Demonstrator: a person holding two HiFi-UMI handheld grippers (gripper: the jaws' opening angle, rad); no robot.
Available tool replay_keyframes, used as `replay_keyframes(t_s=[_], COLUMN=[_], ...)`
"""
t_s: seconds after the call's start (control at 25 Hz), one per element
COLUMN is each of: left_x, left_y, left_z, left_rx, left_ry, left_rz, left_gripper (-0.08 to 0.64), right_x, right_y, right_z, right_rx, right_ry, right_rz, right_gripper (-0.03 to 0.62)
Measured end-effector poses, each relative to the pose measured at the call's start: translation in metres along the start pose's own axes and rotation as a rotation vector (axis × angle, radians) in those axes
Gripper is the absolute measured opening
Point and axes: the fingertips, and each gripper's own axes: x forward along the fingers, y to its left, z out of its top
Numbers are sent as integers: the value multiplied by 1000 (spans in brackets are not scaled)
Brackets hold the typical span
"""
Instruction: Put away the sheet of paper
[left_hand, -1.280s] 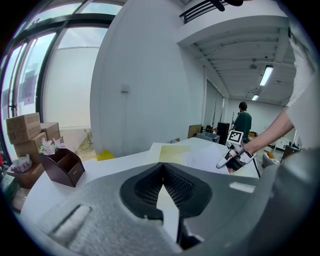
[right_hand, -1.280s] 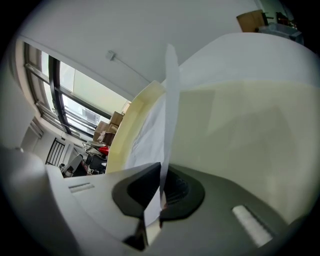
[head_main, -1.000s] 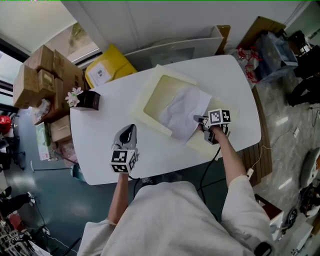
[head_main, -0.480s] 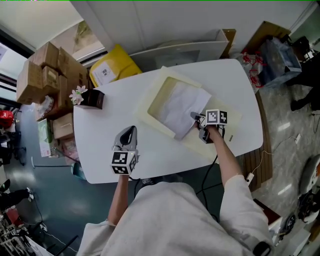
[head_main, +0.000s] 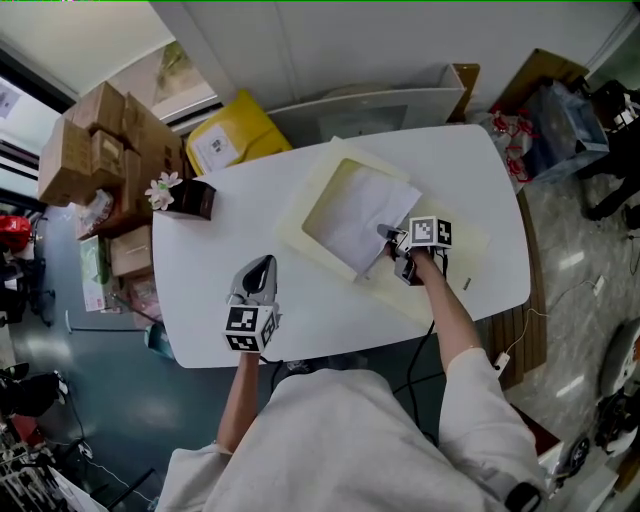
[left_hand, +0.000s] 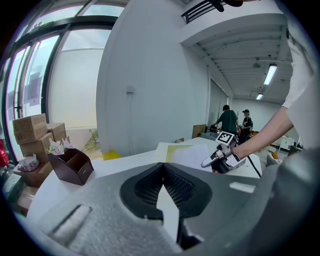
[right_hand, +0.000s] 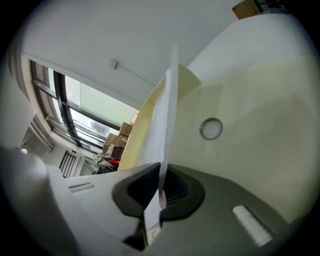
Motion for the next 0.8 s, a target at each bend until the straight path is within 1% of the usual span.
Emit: replay_keyframes(t_s=[0.12, 0.28, 0.36, 0.48, 0.72, 0.8], left_x=[-1, -2, -2, -2, -1, 0], left_y=[6, 14, 16, 19, 26, 25], left_z=[-1, -2, -2, -2, -3, -3], left_rx=[-2, -8, -12, -18, -24, -24], left_ry=[3, 6, 8, 11, 17, 17], left_rz=[10, 24, 29, 37, 48, 45], left_gripper=[6, 6, 6, 6, 6, 6], right_x=[10, 24, 29, 35, 49, 50], right_y=[5, 13, 15, 16, 21, 23], right_z=[3, 3, 2, 6, 13, 12], right_rx=[10, 2, 0, 6, 92, 94], right_ry=[11, 63, 90, 103, 94, 101], right_rz=[20, 36, 34, 33, 71, 72], right_gripper=[2, 2, 2, 2, 3, 3])
